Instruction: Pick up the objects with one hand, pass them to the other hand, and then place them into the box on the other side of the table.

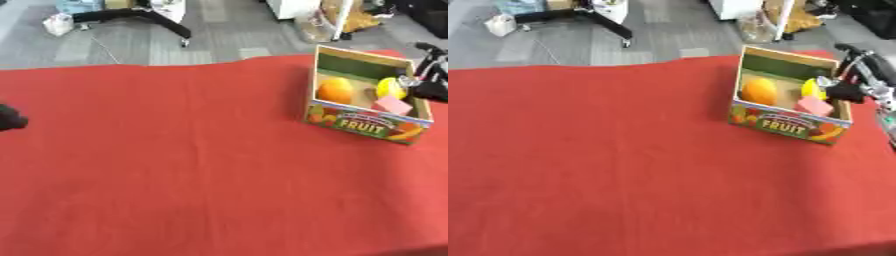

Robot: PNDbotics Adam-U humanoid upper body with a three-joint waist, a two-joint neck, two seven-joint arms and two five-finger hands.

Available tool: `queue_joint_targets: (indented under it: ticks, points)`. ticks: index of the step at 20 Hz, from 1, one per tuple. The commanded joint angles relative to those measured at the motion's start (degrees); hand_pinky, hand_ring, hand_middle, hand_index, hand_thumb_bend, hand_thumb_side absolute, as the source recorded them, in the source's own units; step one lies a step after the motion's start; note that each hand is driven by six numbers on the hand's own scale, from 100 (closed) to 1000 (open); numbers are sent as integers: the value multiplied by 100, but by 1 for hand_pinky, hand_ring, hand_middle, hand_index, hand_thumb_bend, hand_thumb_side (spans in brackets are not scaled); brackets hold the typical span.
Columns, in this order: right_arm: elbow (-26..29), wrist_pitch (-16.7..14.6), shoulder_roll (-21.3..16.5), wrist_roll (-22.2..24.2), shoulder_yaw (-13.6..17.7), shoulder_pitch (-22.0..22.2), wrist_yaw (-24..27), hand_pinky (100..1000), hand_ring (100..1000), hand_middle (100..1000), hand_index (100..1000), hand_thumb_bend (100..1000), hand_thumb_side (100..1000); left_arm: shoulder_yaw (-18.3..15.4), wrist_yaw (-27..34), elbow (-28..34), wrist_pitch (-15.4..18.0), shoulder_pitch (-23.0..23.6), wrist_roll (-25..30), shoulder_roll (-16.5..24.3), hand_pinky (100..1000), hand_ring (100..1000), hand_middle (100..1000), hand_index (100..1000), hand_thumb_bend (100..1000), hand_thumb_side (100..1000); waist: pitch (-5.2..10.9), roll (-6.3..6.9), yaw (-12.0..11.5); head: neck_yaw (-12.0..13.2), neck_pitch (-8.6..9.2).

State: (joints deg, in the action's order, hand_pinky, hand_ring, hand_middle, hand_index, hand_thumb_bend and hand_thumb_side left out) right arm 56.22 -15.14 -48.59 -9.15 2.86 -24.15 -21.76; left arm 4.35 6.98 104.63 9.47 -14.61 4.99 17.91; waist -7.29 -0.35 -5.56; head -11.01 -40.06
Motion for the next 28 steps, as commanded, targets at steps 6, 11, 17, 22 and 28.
queue_joint_targets:
  ticks: [6,11,17,22,28]
  points:
    - [1275,-711,1003,-742,440,771,743,372,511,591,936,100,603,71,-252,-298,106,280,-735,-412,733,680,633,713,153,864,44,-4,96,597,-153]
    - [2014,-1166,1742,-1098,97,1408,1198,373,512,614,922,100,634,263,-302,-615,236,569,-1146,-700,736,687,641,712,159,879,88,71,133,892,-264]
    - [2923,-1726,2652,-668,-140,2070,1757,380,535,642,913,100,648,403,-214,-798,325,624,-1303,-741,739,692,648,723,158,884,93,75,230,1078,-340]
    - [3703,-1639,3432,-189,-257,2405,1929,383,536,641,911,100,658,419,-266,-887,366,737,-1347,-753,738,684,640,720,150,884,121,53,294,1106,-344]
    - [4661,-1063,3961,390,-194,2658,1824,381,517,614,908,100,666,389,-439,-858,414,809,-1455,-829,737,677,633,717,143,883,118,73,333,1076,-309]
